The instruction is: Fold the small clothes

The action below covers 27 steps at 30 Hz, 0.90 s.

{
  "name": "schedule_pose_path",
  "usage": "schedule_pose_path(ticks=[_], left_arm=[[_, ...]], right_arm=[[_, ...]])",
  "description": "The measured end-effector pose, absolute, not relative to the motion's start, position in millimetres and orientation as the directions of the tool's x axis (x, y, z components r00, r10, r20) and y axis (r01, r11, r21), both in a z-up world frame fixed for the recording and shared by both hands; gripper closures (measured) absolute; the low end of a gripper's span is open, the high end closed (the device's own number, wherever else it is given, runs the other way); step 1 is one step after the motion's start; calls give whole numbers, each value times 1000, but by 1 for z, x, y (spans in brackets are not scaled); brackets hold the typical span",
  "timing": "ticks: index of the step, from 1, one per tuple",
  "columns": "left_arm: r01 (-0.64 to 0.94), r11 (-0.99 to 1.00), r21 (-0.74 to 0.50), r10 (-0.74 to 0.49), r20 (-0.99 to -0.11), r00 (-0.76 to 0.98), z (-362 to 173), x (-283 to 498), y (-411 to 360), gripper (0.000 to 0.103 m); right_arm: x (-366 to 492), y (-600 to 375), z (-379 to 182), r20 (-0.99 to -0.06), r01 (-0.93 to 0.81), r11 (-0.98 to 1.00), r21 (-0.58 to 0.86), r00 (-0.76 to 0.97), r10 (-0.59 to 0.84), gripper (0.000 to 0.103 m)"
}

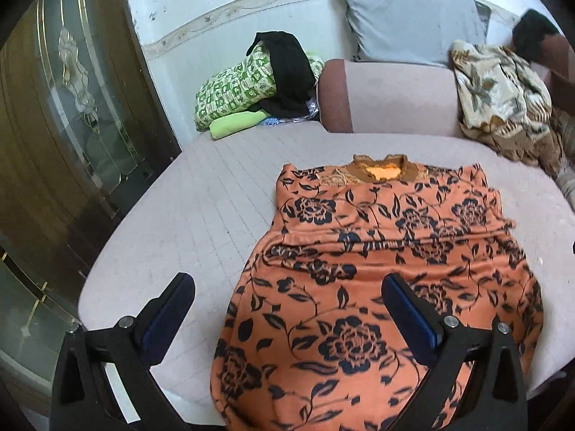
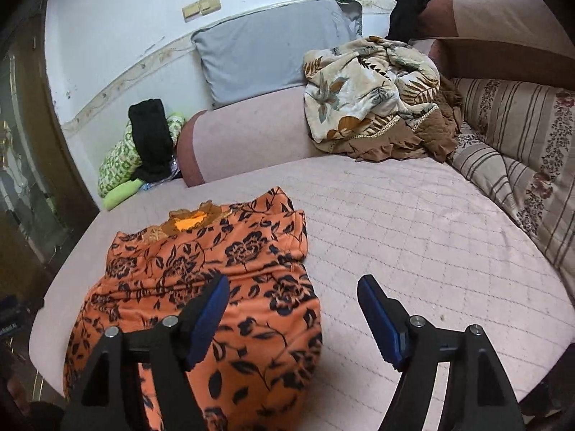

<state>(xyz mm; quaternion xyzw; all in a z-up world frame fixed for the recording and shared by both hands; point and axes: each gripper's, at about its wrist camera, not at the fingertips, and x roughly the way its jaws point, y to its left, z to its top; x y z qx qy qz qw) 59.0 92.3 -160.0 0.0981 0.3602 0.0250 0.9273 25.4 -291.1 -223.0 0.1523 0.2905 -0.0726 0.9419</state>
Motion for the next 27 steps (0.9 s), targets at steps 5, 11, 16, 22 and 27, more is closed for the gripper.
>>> schedule_pose_path(ticks=[5,11,16,22,27], left_arm=[[30,973,228,139,-689,711,-163,43,82,0],[25,970,242,156,-700,697,-154,30,69,0],[31,969,246,151,-685,713,-137,23,54,0],[60,965,255,129,-659,741,-127,15,33,0],[96,964,250,105,-681,725,-139,11,24,0]], right_arm=[[7,-301,-236,-594,200,934,295,804,15,26],[0,-304,-243,-601,176,944,279,798,29,26],[3,-315,-246,-602,187,938,291,798,27,26],[0,-331,-251,-617,214,927,309,787,24,26],[-7,-344,-258,-630,237,920,312,776,13,26]])
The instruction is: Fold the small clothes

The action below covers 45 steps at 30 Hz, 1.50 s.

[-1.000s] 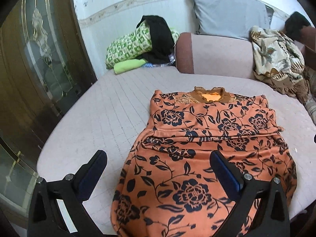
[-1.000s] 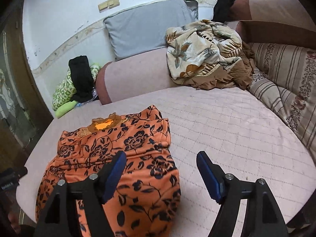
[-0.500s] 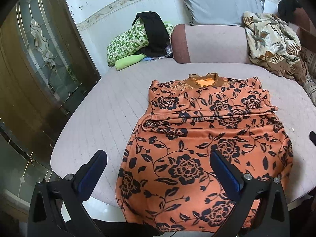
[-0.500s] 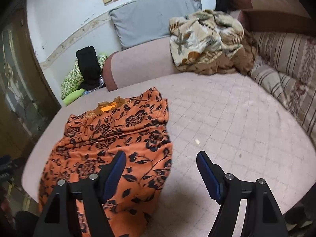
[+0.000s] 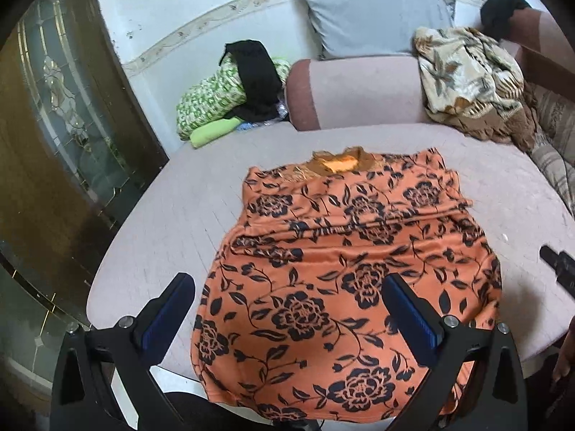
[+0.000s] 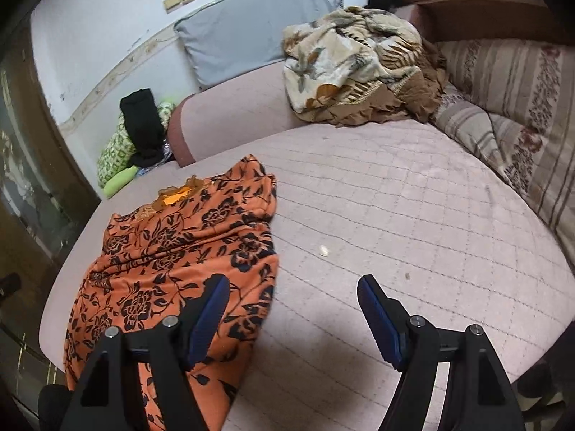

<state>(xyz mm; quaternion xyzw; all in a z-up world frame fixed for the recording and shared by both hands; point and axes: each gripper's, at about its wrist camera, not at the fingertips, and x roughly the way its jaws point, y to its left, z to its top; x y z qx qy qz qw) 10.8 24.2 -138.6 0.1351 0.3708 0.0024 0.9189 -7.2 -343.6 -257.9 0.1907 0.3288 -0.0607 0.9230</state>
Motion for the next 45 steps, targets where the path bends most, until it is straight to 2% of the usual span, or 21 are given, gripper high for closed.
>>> schedule_pose_path(ticks=[6,10,18,22,27,29,31,32,34,37,40,41,42,43,44,45], left_arm=[[84,964,254,116,-679,725,-145,2,45,0],[42,977,211,125,-719,684,-152,3,86,0],[3,999,43,36,-870,492,-214,11,175,0],[18,1000,15,5,-895,447,-244,14,187,0],[13,1000,-9,-14,-914,405,-267,27,212,0],[5,1000,-24,-24,-917,398,-272,31,226,0],[0,999,-34,-32,-920,390,-279,34,241,1],[-2,999,-47,-42,-920,389,-283,34,249,3],[2,997,-83,-78,-924,373,-290,35,257,18],[24,992,-127,-128,-940,317,-309,37,256,30],[57,994,-91,-105,-938,329,-318,36,245,31],[75,994,-80,-101,-935,339,-317,36,242,32],[85,993,-78,-103,-934,343,-315,36,240,39],[87,993,-86,-111,-932,345,-312,36,239,60],[106,988,-116,-147,-925,350,-305,35,236,76],[130,982,-134,-172,-922,346,-302,36,231,95]], right_arm=[[-9,-354,-264,-648,281,908,310,761,-15,26],[-10,-350,-266,-662,276,911,307,749,-4,26],[-37,-357,-283,-713,275,875,399,693,107,26],[-47,-359,-291,-730,312,826,470,663,165,26],[-51,-316,-298,-735,269,801,534,617,283,26],[-44,-283,-306,-772,263,818,513,559,304,26],[-33,-252,-307,-813,255,877,406,538,220,26],[-27,-241,-307,-832,257,897,359,524,183,26],[-13,-218,-311,-865,252,924,287,484,136,26],[4,-192,-325,-914,265,950,167,402,49,26],[6,-182,-329,-914,276,947,162,404,38,27],[6,-178,-329,-918,266,952,148,395,33,33],[6,-175,-328,-917,244,959,145,397,37,47],[5,-173,-326,-911,222,963,150,410,48,57],[3,-171,-323,-907,199,966,166,415,70,75],[3,-171,-321,-904,190,964,186,418,92,82]])
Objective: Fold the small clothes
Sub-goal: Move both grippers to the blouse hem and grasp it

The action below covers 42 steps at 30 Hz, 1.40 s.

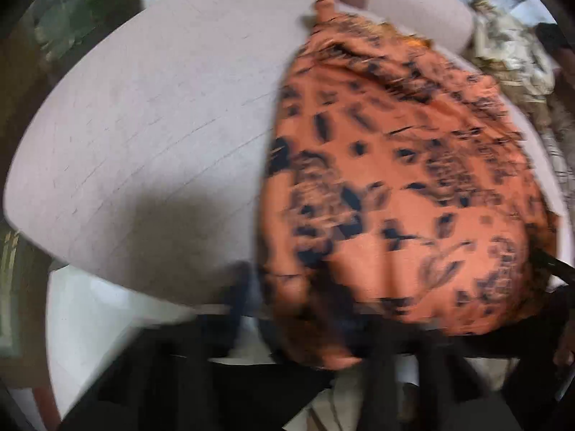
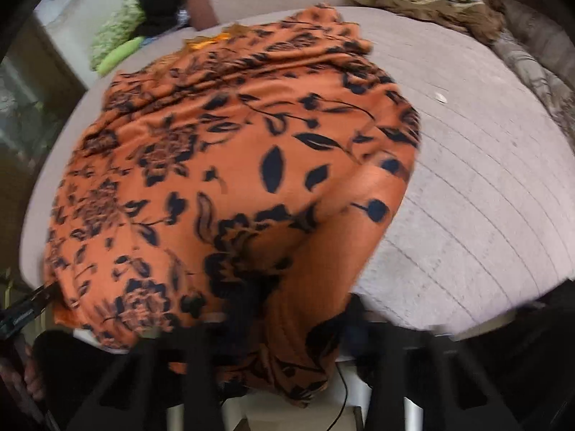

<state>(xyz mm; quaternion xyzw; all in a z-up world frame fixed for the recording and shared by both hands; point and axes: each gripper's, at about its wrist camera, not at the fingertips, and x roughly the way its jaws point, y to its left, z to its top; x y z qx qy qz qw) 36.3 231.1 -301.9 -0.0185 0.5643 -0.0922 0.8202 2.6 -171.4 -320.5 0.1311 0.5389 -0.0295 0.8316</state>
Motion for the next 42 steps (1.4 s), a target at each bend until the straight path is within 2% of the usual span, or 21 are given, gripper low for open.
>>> schedule_pose_path(ticks=[3,9,14,18,22,26,30,32,34,37,38,39,40,41,42], left_arm=[[174,979,-104,-163,-915,368,-293,39,220,96],[226,941,-252,-327,-851,411,-252,55,218,96],[278,904,-325,-423,-772,475,-194,87,224,96],[289,900,-326,-434,-725,534,-151,147,224,96],[265,930,-254,-365,-719,592,-132,223,211,96],[191,952,-240,-307,-740,598,-158,314,189,95],[69,979,-191,-198,-824,531,-229,389,161,95],[0,987,-162,-142,-864,483,-262,408,155,95],[-42,981,-189,-144,-859,492,-275,407,159,92],[-112,962,-250,-153,-830,536,-276,395,173,91],[-137,959,-250,-136,-824,550,-273,388,177,89],[-161,960,-231,-102,-817,567,-266,378,180,82],[-173,962,-210,-72,-810,583,-259,371,181,76],[-187,966,-179,-30,-795,606,-250,358,180,74],[-203,969,-142,21,-771,637,-235,342,178,68]], right_arm=[[3,-182,-317,-892,201,941,273,420,170,85],[3,-210,-302,-805,205,848,489,479,348,86],[15,-232,-266,-652,143,744,653,605,457,87],[50,-253,-235,-558,111,690,715,686,467,87],[109,-271,-220,-508,109,660,743,734,451,87],[187,-281,-238,-505,158,643,749,765,399,83],[264,-283,-290,-572,258,633,730,738,358,78],[293,-291,-320,-619,318,625,713,705,346,78],[305,-303,-340,-602,329,575,750,700,384,78],[299,-328,-347,-520,284,500,818,736,433,69],[296,-334,-344,-508,272,497,824,742,437,55],[292,-340,-341,-496,261,492,830,749,440,28],[285,-345,-337,-489,261,490,832,761,425,22],[273,-350,-329,-482,266,495,827,789,381,22],[265,-353,-319,-472,254,513,820,807,356,22]])
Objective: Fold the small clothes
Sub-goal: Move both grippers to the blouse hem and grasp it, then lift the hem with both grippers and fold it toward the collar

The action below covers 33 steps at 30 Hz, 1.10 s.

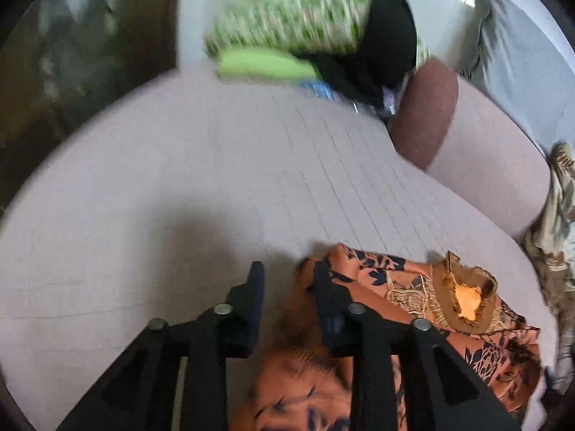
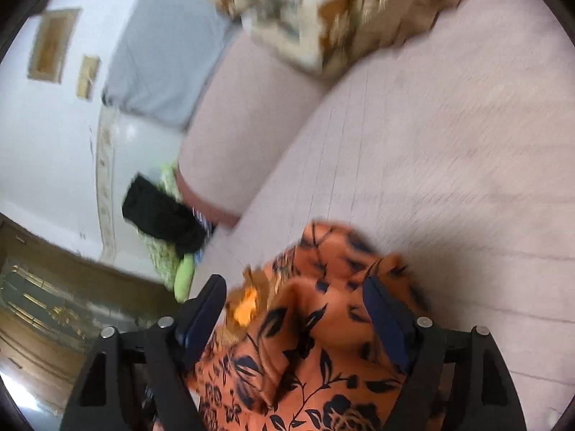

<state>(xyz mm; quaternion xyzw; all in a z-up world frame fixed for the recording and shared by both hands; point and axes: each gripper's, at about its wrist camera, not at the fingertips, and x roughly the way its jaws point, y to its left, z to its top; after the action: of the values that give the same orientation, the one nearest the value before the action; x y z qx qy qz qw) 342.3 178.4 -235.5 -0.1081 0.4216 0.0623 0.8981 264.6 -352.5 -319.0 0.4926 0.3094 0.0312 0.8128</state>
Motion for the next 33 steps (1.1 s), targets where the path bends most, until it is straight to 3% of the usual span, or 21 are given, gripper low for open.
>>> schedule_pose_path(ticks=[1,3,8,14,19,23,27,33], left_arm=[[-206,971,-122,43,-758,651,-226,332,176,54],[-209,974,-87,76,-745,663,-206,308,166,39],[-144,990,-4,91,-759,644,-216,272,125,39],[-192,981,6,89,-898,430,-278,301,119,39],[-208,977,-48,44,-909,415,-285,310,128,39],[-209,976,-61,29,-916,400,-288,317,130,38],[-215,973,-79,11,-921,390,-290,325,132,38],[-212,973,-96,-5,-920,393,-289,321,139,38]], right_arm=[[263,-353,-313,-476,244,532,811,804,357,22],[260,-343,-294,-541,236,629,740,765,350,28],[277,-282,-268,-732,152,897,414,642,229,51],[313,-214,-246,-830,3,994,110,550,91,48],[368,-176,-270,-933,-91,992,-90,356,-52,48],[388,-161,-303,-950,-239,930,-281,204,-235,48],[386,-169,-318,-959,-277,918,-282,82,-270,52],[370,-189,-308,-966,-202,946,-253,102,-236,88]])
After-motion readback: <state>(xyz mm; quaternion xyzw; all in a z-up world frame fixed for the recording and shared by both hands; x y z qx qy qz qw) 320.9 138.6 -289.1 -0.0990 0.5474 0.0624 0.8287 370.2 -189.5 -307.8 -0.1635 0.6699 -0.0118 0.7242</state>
